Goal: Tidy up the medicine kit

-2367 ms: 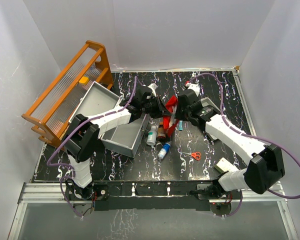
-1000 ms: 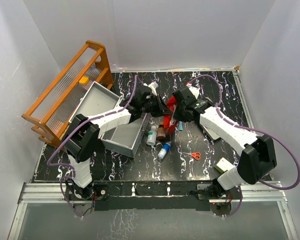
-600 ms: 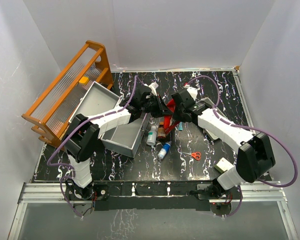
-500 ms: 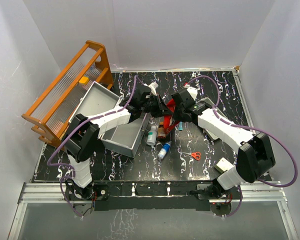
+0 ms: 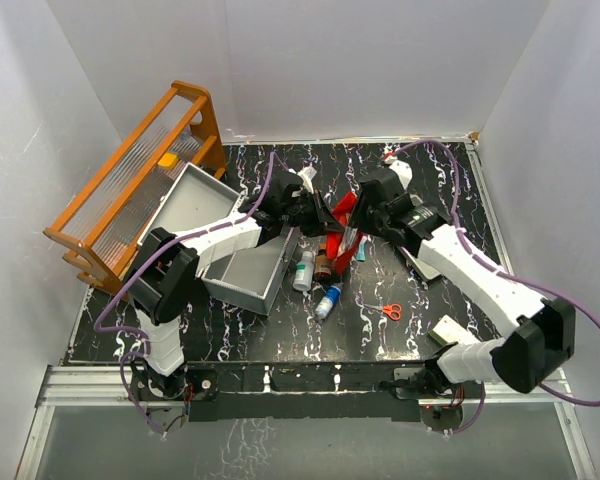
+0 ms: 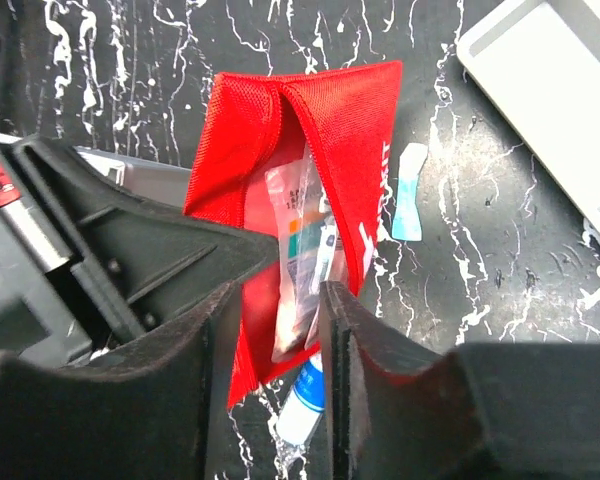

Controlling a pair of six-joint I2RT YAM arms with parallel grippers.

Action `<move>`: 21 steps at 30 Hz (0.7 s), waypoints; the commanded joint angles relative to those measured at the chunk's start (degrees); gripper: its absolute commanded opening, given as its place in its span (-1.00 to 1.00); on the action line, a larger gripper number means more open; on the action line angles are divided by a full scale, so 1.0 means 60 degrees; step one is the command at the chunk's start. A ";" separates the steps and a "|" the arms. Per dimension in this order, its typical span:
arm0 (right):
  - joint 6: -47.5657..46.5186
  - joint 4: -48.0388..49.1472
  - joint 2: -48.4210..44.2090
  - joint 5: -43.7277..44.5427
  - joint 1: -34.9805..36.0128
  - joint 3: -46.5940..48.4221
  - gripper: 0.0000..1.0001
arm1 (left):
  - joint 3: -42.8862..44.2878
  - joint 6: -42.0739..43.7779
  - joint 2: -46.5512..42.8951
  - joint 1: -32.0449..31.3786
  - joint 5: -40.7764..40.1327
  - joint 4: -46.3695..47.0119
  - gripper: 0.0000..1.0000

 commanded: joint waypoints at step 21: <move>0.0700 0.0068 -0.2807 0.0975 -0.0157 -0.3258 0.03 | 0.0413 0.0450 -0.1920 0.0986 0.0480 -0.1785 -1.00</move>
